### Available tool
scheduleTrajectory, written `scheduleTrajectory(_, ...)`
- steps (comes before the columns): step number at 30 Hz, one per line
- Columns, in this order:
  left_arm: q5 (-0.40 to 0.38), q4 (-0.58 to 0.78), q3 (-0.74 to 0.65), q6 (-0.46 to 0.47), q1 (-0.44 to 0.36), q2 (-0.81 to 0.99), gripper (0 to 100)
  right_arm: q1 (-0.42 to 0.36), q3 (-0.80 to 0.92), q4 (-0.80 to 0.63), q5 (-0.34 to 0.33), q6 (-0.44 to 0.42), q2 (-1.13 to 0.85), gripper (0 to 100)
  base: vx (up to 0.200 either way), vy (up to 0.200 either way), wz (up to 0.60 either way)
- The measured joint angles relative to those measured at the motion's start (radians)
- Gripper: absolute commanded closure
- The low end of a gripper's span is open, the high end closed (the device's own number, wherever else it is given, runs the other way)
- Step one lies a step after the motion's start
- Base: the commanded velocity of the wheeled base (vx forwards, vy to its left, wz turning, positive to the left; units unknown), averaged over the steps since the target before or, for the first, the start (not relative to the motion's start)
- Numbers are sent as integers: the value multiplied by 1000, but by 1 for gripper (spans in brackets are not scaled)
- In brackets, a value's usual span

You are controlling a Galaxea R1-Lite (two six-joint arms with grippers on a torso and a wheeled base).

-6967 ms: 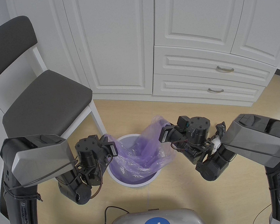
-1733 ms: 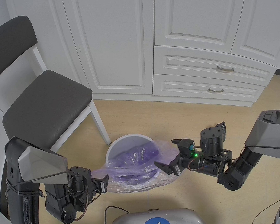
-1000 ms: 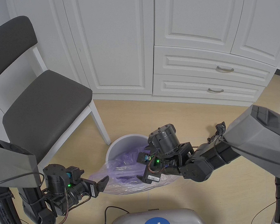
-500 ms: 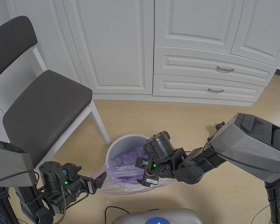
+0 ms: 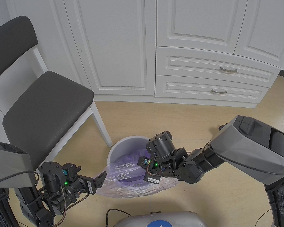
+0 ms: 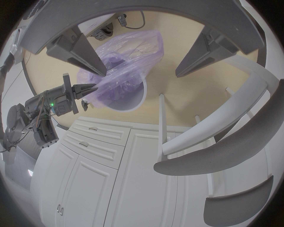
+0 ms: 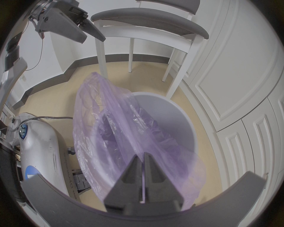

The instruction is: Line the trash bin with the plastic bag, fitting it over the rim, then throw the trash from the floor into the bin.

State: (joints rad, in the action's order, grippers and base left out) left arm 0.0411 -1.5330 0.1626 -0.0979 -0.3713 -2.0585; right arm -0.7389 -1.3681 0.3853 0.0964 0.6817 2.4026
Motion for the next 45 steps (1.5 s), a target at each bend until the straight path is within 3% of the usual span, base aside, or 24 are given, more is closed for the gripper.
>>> scheduleTrajectory(8,4,-1,16,-3,3,0,0,8,-200,-14,23,-39,24,100,0,0,0)
scheduleTrajectory(17,4,-1,32,-5,12,0,0,6,-517,8,196,-232,180,100,0,0,0)
scheduleTrajectory(24,5,-1,41,-5,16,-1,0,1,-613,328,268,-303,337,100,0,0,0)
scheduleTrajectory(32,6,0,49,-4,16,-8,0,-1,-629,621,285,-353,430,100,0,0,0)
scheduleTrajectory(33,6,-1,50,-3,15,-10,0,-2,-630,634,284,-357,438,0,0,0,0)
scheduleTrajectory(40,7,0,53,0,12,-35,0,-14,-632,758,266,-363,464,0,0,0,0)
scheduleTrajectory(45,25,-1,60,0,10,-53,0,-21,-580,769,248,-350,435,0,0,0,0)
